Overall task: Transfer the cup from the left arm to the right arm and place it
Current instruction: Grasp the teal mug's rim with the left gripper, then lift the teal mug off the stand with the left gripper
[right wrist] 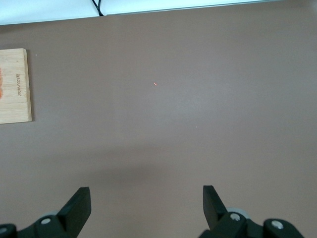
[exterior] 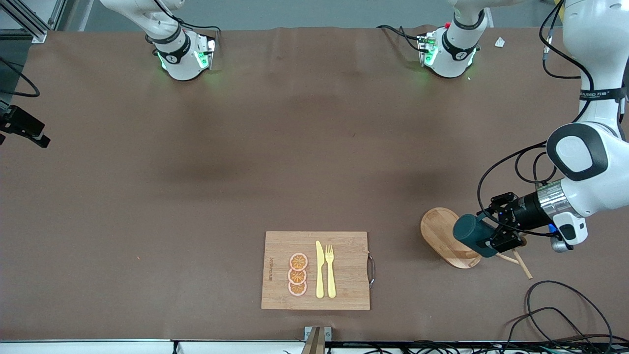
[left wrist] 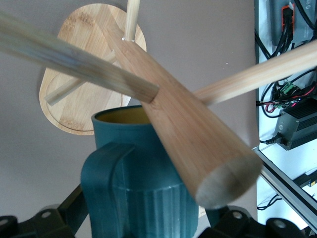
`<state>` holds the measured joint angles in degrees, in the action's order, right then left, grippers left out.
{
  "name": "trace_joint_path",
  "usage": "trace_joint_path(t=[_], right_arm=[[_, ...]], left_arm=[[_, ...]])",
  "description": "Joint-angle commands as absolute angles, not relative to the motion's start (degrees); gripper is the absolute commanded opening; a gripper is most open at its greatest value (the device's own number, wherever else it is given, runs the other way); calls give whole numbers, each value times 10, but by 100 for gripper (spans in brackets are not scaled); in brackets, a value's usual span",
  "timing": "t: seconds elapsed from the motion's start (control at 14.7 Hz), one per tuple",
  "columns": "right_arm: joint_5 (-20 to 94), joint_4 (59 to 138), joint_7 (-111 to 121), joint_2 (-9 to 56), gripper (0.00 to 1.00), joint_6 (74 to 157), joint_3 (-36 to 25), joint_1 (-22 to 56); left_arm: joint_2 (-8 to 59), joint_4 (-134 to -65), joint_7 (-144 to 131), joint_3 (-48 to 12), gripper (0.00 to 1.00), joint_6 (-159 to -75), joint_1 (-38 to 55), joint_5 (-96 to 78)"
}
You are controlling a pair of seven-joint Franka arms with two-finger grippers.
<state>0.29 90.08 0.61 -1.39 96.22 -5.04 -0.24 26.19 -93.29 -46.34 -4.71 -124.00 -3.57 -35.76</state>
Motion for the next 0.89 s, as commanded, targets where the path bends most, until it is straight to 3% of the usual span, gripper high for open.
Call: trace_joint_path(t=[0.0,0.2,0.34,0.48,0.82], right_arm=[[4,910,15,-21,100,963,-40,-16],[4,910,15,-21,100,963,-40,-16],[4,910,15,-21,100,963,-40,-16],[4,910,14,-21,100,963,-40,-16],[4,910,15,-20,100,963,-40,-16]], left_arm=[[275,-920,-463,-47,100,-1250,-32,-372],[279,-920,-463,-47,96,-1251,-31,-372],[279,-920,-463,-47,80,-1251,-31,-373],[278,-919,-472,-57,71,-1251,-32,-372],[266,-900,-505,-57,71,-1240,-5,-357]])
